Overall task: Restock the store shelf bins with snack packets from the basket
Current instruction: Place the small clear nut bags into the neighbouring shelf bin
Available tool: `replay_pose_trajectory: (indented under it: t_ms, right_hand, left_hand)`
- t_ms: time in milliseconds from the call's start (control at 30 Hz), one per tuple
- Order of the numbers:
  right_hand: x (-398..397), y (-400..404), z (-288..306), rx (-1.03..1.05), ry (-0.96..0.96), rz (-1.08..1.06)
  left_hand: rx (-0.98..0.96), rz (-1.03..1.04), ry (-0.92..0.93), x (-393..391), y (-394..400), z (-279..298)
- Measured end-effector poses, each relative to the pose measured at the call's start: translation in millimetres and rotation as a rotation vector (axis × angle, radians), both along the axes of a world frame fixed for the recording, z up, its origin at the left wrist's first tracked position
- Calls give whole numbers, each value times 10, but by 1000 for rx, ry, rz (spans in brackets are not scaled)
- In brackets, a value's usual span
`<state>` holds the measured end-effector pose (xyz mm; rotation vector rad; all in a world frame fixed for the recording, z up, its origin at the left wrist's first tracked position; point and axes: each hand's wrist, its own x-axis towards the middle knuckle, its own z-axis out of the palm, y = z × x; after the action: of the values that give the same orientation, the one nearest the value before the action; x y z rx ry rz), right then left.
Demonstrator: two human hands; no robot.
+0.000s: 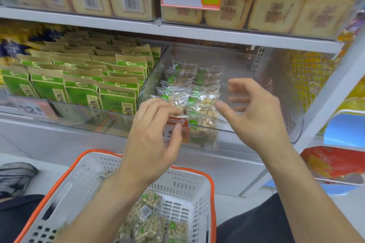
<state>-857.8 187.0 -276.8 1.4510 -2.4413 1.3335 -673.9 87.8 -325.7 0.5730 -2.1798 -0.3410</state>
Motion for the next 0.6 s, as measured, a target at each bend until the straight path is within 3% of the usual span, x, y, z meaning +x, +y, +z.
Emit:
replay_pose_trajectory:
  t_ms: [67, 133, 267, 467, 600]
  right_hand:
    - [227, 65, 28, -249, -67, 116]
    - [475, 83, -73, -230, -121, 259]
    - [807, -74, -628, 178, -161, 483]
    - [1054, -397, -1744, 723, -133, 529]
    - [1157, -594, -2376, 900, -193, 477]
  left_hand:
    - [61, -11, 84, 124, 92, -39]
    - [196, -36, 61, 283, 126, -195]
    - [464, 19, -234, 656, -3, -973]
    - [702, 160, -715, 1389, -38, -2149]
    - [747, 180, -747, 1728, 26, -2447]
